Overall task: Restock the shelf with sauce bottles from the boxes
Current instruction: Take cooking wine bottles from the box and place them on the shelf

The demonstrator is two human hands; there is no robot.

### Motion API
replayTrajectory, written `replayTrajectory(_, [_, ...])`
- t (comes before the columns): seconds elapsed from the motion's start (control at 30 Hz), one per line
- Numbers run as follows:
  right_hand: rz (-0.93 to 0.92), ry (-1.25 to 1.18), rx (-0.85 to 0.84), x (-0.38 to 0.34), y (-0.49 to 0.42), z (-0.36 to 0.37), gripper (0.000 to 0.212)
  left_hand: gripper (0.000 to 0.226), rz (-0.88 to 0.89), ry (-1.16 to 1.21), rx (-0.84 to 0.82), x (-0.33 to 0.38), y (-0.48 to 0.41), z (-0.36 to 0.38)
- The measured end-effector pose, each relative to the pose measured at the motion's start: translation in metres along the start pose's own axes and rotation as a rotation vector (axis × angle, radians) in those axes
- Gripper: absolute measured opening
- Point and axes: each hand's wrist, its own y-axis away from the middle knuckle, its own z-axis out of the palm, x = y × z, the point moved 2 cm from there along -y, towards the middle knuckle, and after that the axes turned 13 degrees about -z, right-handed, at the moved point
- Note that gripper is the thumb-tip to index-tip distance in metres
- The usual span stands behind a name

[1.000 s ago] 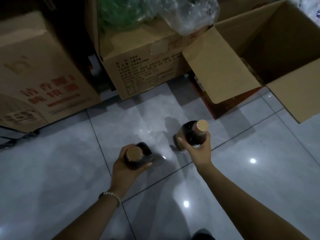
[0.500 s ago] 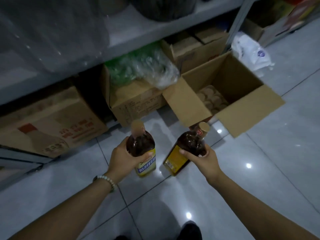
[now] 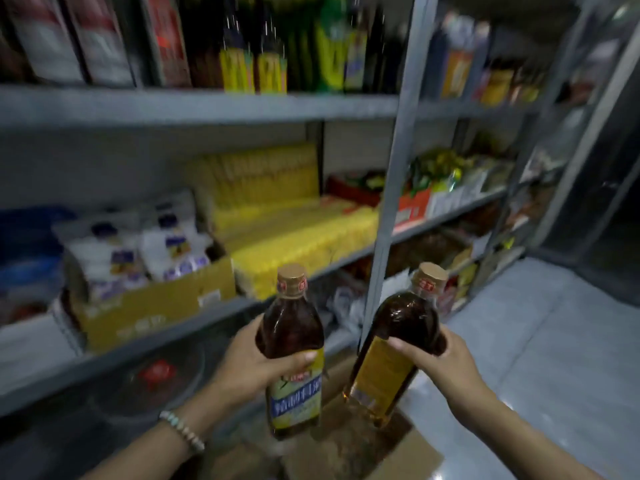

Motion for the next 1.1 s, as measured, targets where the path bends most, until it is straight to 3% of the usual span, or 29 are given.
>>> replayTrajectory(0.17, [-0.167, -0.027, 0.032, -0.147, -0.068, -0.042, 0.033, 0.063, 0.194, -0.033, 0.049, 0.176, 0.004, -0.023])
replayTrajectory(0.23, [-0.223, -0.040, 0.039, -0.192, -0.090, -0.053, 0.032, 0.053, 0.278, -0.043, 0.062, 0.233, 0.007, -0.031])
replayTrajectory(0.33, [-0.307, -0.039, 0.026, -0.247, -0.124, -0.065, 0.040, 0.044, 0.352, -0.038, 0.086, 0.304, 0.002, -0.047])
replayTrajectory(0.43, [-0.369, -0.041, 0.016, -0.281, -0.157, -0.067, 0.042, 0.053, 0.369, -0.026, 0.113, 0.353, -0.012, -0.061])
replayTrajectory(0.53, [-0.402, -0.052, 0.016, -0.298, -0.195, -0.064, 0.044, 0.062, 0.400, -0.032, 0.150, 0.388, -0.033, -0.072])
replayTrajectory(0.73, [-0.464, -0.015, 0.021, -0.303, -0.277, -0.047, 0.052, 0.040, 0.405, 0.070, 0.211, 0.429, -0.101, -0.085])
replayTrajectory(0.9, [-0.521, 0.035, 0.001, -0.306, -0.331, -0.033, 0.028, 0.037, 0.414, 0.085, 0.314, 0.449, -0.158, -0.087])
replayTrajectory(1.1, [-0.566, 0.017, -0.060, -0.295, -0.399, -0.023, 0.037, 0.039, 0.447, 0.013, 0.430, 0.457, -0.215, -0.086])
